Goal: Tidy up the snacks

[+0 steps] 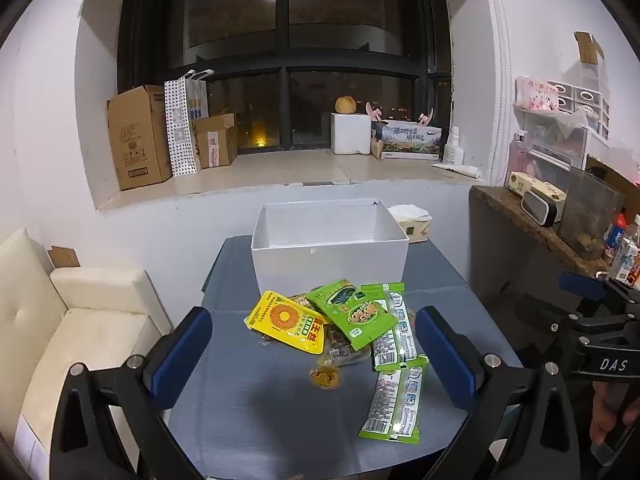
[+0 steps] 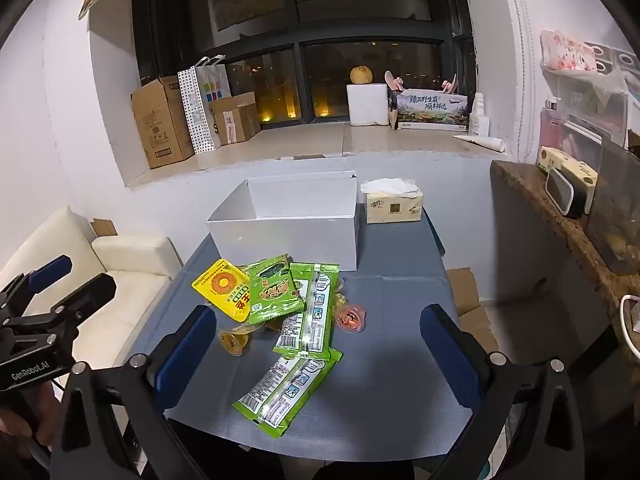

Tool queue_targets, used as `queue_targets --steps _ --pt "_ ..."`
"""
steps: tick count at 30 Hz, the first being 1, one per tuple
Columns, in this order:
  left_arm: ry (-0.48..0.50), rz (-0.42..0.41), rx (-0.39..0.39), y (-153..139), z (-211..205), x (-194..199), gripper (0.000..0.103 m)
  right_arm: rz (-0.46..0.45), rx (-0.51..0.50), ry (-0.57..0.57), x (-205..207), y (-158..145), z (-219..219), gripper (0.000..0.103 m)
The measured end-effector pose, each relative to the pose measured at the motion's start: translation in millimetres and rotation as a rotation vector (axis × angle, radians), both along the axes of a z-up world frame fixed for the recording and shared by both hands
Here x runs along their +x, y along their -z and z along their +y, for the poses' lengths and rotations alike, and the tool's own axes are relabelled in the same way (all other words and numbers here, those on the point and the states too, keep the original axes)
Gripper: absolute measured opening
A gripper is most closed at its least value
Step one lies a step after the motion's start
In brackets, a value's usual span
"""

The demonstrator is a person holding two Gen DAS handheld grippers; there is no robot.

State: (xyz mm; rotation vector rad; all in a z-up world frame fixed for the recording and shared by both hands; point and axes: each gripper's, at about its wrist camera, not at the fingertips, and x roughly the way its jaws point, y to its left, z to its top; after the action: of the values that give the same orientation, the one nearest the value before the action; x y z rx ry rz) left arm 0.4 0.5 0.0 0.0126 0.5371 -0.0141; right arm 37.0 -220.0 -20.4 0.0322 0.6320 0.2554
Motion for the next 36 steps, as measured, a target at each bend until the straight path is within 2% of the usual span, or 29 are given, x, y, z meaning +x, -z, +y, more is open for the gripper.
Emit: queue_targets --steps 5,12,36 --pt "-0.002 0.006 -0.047 3 14 2 0.103 0.004 0.000 0.000 1 -1 1 0.103" --pt "-0.008 0.004 -0.017 -2 4 0 0.103 0.002 0.004 0.000 0 -1 -2 0.103" --pt "-0.001 0.005 -0.024 -1 2 0 0.103 -0.001 0.002 0.004 -4 0 -1 0.103"
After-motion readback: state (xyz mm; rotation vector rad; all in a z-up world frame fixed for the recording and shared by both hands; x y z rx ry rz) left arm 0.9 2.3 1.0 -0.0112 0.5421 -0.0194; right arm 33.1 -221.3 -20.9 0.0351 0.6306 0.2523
